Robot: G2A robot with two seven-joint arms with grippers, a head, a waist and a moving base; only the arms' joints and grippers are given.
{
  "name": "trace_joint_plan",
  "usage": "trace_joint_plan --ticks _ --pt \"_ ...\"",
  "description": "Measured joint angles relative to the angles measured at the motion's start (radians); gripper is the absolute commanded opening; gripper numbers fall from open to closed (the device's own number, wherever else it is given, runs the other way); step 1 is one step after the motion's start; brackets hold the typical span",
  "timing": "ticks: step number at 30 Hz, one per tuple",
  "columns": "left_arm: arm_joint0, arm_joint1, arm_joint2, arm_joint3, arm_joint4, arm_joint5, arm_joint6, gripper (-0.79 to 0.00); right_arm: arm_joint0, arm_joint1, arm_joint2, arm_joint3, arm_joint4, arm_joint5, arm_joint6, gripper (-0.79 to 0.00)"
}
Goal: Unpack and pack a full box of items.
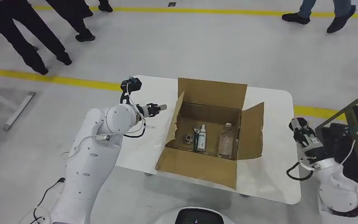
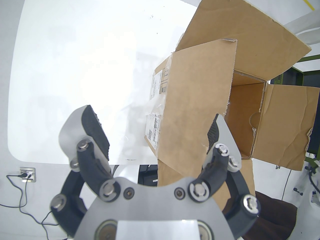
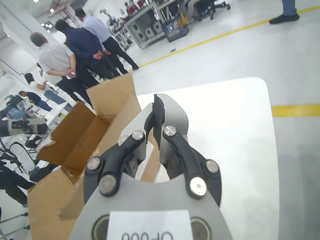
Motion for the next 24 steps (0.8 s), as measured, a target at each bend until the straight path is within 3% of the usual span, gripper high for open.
trace_joint_plan --ticks 6,13,18,22,23,24 --pt "0.000 0.000 0.000 0.000 0.000 0.000 0.000 0.000 0.088 -0.009 -0.174 0.098 0.023 -0.037 0.031 -0.785" --pt "0.000 0.000 0.000 0.000 0.000 0.000 0.000 0.000 0.170 -0.007 -0.273 0.104 0.015 -0.137 0.085 -0.785" --pt "0.000 0.000 0.000 0.000 0.000 0.000 0.000 0.000 0.210 0.004 -0.323 0.111 -0.013 -0.208 0.228 -0.785" --pt "0.000 0.000 0.000 0.000 0.000 0.000 0.000 0.000 0.246 0.008 -0.371 0.118 -0.066 -0.204 0.312 -0.785" --pt "0.000 0.000 0.000 0.000 0.000 0.000 0.000 -0.058 0.249 0.008 -0.379 0.117 -0.070 -0.199 0.317 -0.785" --pt "0.000 0.000 0.000 0.000 0.000 0.000 0.000 -0.185 0.253 0.009 -0.387 0.117 -0.073 -0.187 0.326 -0.785"
